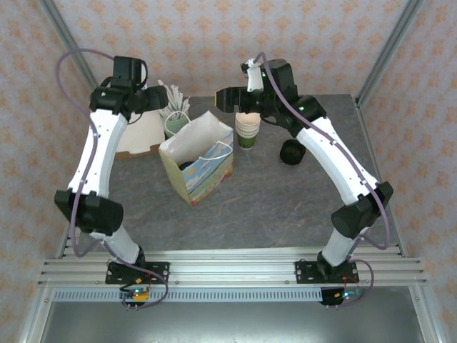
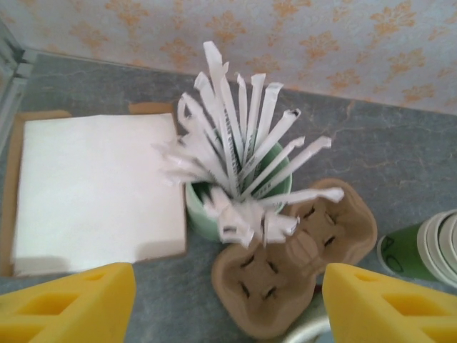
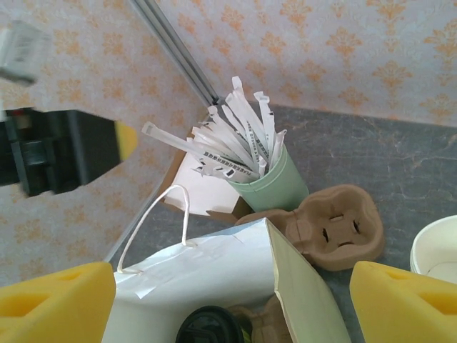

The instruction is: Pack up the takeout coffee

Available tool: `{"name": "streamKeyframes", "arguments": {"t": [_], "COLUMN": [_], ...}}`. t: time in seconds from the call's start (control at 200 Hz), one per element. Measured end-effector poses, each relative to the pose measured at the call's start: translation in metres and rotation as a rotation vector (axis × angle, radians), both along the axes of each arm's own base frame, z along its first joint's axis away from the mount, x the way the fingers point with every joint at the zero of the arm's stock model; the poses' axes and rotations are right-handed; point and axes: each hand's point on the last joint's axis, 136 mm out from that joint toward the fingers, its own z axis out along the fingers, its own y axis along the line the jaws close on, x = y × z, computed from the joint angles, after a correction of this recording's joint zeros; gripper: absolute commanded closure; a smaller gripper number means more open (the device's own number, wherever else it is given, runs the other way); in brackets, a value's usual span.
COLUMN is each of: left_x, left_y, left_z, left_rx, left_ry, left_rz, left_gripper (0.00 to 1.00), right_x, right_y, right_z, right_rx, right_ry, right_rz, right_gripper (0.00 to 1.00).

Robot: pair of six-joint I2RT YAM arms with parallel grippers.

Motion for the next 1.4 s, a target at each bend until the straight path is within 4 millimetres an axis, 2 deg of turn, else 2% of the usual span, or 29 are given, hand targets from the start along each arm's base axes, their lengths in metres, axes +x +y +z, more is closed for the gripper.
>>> {"name": "streamKeyframes", "arguments": {"t": [0.125, 0.225, 0.475, 0.891, 1.041, 1.276, 1.396], "left_x": [0.025, 0.034, 0.032, 0.030, 0.029, 0.025, 0.012], "left_y": [-0.003, -0.006, -0.008, -0.008, -0.008, -0.010, -0.010], "left_z": [-0.010, -0.015, -0.021, -0.023, -0.013, 0.015, 0.043], "left_rx": [-0.006, -0.011, -0.012, 0.004, 0.017, 0.011, 0.013], "left_ry": [0.018, 0.025, 0.054, 0.065, 0.046, -0.007, -0.060], "left_rz": [-0.008, -0.017, -0.033, -0.052, -0.066, -0.079, -0.090], "left_gripper": [0.45, 0.54, 0.70, 0.87, 0.96, 0.98, 0.99], "right_x": [0.002, 0.002, 0.003, 0.003, 0.003, 0.002, 0.000], "right_y": [-0.001, -0.002, -0.002, -0.002, -0.002, -0.004, -0.008], "right_z": [-0.010, -0.016, -0.022, -0.031, -0.037, -0.037, -0.034], "right_rx": [-0.015, -0.025, -0.034, -0.043, -0.052, -0.056, -0.060], "right_ry": [0.015, 0.025, 0.036, 0.051, 0.062, 0.062, 0.049], "right_rz": [-0.010, -0.014, -0.016, -0.016, -0.019, -0.024, -0.035], "right_gripper": [0.14, 0.14, 0.14, 0.15, 0.15, 0.15, 0.15]}}
